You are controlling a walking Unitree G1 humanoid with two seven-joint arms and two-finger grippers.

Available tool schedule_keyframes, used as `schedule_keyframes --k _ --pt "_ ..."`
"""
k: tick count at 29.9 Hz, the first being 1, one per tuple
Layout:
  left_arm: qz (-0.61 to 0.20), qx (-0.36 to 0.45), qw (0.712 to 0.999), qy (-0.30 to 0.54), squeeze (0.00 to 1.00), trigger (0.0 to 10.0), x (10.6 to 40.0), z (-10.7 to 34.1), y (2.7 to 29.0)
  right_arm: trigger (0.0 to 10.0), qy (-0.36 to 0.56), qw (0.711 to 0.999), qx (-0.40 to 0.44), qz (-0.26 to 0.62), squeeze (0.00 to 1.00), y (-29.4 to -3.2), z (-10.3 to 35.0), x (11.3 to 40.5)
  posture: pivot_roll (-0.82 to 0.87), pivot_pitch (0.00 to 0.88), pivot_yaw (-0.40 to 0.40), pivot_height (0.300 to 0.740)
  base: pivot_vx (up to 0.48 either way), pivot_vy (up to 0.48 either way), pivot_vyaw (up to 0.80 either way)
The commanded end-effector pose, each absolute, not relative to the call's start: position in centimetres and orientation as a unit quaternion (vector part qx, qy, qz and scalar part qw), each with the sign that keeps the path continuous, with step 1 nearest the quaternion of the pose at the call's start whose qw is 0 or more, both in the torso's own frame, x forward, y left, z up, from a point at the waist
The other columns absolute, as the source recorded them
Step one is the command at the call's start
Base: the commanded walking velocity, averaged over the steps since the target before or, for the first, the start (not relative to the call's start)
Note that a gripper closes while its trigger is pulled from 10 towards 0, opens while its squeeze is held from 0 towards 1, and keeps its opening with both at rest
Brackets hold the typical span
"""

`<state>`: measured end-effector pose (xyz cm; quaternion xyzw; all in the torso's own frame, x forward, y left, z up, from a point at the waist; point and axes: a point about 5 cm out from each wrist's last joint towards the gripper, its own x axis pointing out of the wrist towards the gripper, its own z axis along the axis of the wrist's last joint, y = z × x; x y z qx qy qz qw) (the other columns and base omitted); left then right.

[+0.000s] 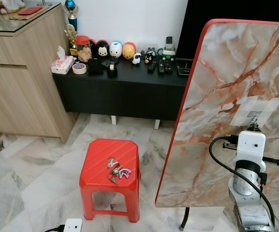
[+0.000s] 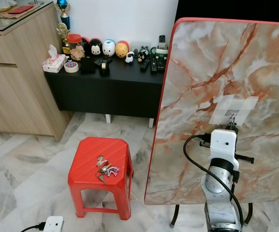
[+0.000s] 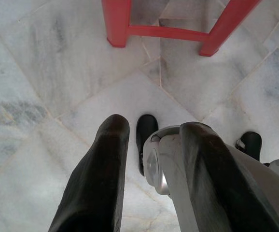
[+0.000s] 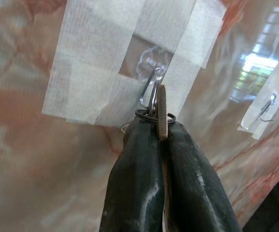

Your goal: Hang keys on a hook

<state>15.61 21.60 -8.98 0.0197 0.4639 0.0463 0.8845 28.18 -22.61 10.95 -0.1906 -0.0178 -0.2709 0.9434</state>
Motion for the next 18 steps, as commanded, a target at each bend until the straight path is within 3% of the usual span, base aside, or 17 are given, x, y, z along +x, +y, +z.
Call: schedule_keyframes --k 1,16,17,18 --pt "0.045 0.018 0.881 0.47 0.0 10.0 15.45 -9.11 21.41 10.0 -0.011 0.942 -0.201 -0.269 0.0 -22.81 10.96 28.38 0.05 0.0 -0.079 0.74 0.0 0.0 0.0" --pt "0.047 0.017 0.881 0.47 0.0 10.0 15.35 -9.14 21.46 10.0 -0.005 0.952 -0.185 -0.245 0.0 -22.22 10.87 28.79 0.05 0.0 -0.082 0.74 0.0 0.0 0.0" --pt "0.048 0.017 0.881 0.47 0.0 10.0 15.34 -9.14 21.48 10.0 -0.006 0.952 -0.185 -0.245 0.58 -22.21 10.9 28.79 0.05 0.0 -0.082 0.74 0.0 0.0 0.0" --pt "0.048 0.017 0.881 0.47 0.0 10.0 15.33 -9.15 21.47 10.0 -0.005 0.952 -0.185 -0.246 0.82 -22.24 10.92 28.77 0.05 0.0 -0.083 0.74 0.0 0.0 0.0"
